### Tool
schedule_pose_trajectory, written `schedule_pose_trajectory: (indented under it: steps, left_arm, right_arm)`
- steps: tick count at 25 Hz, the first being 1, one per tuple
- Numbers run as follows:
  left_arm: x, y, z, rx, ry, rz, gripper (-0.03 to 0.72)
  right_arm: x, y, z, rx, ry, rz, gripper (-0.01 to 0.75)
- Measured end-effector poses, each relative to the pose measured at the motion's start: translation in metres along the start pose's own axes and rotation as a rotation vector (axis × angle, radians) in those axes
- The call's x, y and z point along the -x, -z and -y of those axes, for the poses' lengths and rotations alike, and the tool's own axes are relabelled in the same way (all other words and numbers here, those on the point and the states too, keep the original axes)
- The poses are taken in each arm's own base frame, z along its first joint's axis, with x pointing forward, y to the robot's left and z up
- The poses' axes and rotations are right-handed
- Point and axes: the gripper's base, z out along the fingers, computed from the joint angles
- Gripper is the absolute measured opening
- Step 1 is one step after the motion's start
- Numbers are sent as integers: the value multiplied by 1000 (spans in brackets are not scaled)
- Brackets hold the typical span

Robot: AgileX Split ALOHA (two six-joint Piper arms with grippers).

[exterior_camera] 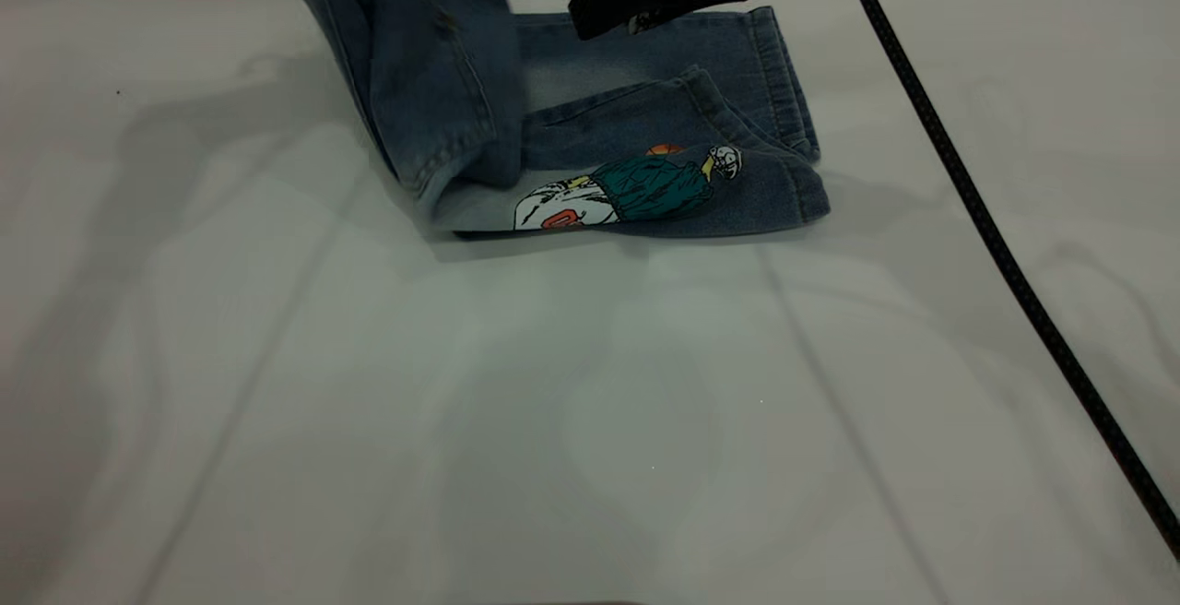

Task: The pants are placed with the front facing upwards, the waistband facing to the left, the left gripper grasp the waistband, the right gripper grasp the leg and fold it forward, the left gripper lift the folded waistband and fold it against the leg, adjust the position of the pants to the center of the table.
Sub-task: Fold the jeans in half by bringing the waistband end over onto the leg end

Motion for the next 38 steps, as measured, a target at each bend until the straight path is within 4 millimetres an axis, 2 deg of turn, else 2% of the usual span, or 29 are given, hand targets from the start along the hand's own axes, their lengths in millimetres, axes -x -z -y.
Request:
schedule_pose_trajectory:
  steps: [4, 7, 12, 20, 28, 31, 33, 36, 38]
  left_arm:
    - [4, -16, 26, -41, -58, -21, 78]
    - [6, -23, 39, -61, -83, -30, 78]
    - [6, -28, 48, -74, -97, -37, 78]
    - [10, -28, 54, -126, -68, 6, 78]
    - [17, -44, 88, -191, -147, 38, 78]
    - [19, -48, 96, -186, -161, 52, 78]
    - [20, -49, 97, -184, -163, 59, 78]
    - [20, -49, 96, -181, -162, 63, 78]
    - [20, -49, 96, -180, -162, 64, 78]
  right_arm:
    - [0, -1, 6, -53, 7, 8, 267]
    - [-10, -12, 15, -95, 16, -23, 267]
    - [-39, -34, 32, -140, 98, -130, 267]
    - [-61, -50, 43, -156, 149, -210, 267]
    - [-62, -52, 39, -105, 127, -222, 267]
    - [-57, -45, 30, -44, 119, -226, 267]
    - [-45, -34, 22, -16, 140, -207, 267]
    - [-18, -4, 13, 7, 130, -153, 267]
    - [-8, 15, 17, 9, 84, -144, 267]
